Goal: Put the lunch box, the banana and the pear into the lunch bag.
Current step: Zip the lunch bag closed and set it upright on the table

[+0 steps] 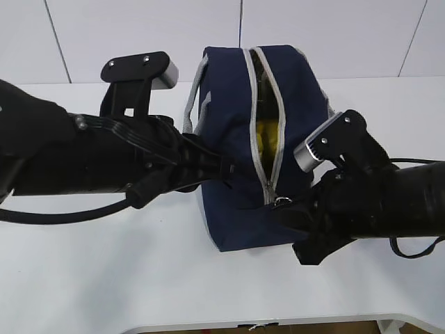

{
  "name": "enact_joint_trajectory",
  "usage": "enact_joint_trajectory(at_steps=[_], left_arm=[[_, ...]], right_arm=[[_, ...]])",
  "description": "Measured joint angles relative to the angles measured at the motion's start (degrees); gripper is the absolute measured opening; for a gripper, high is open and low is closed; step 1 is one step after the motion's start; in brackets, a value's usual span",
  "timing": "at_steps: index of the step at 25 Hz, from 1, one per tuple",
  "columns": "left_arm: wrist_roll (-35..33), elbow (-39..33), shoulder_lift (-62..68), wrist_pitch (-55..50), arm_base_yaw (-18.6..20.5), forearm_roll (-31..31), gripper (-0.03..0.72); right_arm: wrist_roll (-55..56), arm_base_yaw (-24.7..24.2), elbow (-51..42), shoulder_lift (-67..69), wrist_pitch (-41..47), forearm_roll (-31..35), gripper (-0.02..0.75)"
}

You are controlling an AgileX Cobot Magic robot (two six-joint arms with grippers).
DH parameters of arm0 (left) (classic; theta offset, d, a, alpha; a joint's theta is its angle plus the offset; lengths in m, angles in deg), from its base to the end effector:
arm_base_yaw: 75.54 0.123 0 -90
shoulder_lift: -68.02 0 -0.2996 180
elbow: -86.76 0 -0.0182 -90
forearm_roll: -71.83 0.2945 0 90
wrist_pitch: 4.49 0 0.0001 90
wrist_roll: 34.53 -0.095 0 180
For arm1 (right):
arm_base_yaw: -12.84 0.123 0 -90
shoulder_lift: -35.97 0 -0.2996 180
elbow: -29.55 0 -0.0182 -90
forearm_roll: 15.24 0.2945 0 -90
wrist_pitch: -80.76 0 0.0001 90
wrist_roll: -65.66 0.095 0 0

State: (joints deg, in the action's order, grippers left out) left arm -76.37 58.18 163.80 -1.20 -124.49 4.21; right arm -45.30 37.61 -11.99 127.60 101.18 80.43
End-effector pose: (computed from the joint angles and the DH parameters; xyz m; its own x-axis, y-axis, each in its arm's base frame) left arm 0.2421 -0.2705 0.2180 -0.6375 0.0716 -0.7671 0.4962 0.7998 -0.3378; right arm 0.2612 0.1569 0.1758 -0.4141 -0.4569 -0.7873 -0.7629 0.6460 0.0264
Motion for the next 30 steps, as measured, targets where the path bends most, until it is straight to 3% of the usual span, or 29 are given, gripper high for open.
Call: enact_joint_trajectory(at_steps=[7,13,16,19,21,30], left_arm=[[0.0,0.0,0.0,-1.0,0.0,-0.3,-0.016],[0.0,0.0,0.0,-1.3,0.0,-0.3,0.001],[0.0,0.0,0.0,-1.5,0.0,-0.3,0.106],[0.0,0.0,0.0,-1.6,-0.1,-0.3,0.281],[0.0,0.0,0.0,-1.6,-0.3,-0.1,0.355],[0.0,0.0,0.0,2.4,-5.5,2.2,0.396]], right_arm=[[9.3,0.0,0.0,-1.5,1.1,-8.4,0.018],[10.9,0.0,0.0,-1.5,2.4,-10.3,0.018],[11.0,0.0,0.0,-1.5,2.4,-10.4,0.018],[11.0,0.0,0.0,-1.5,2.5,-10.4,0.018],[11.1,0.0,0.0,-1.5,2.5,-10.4,0.018],[11.1,0.0,0.0,-1.5,2.6,-10.4,0.018]])
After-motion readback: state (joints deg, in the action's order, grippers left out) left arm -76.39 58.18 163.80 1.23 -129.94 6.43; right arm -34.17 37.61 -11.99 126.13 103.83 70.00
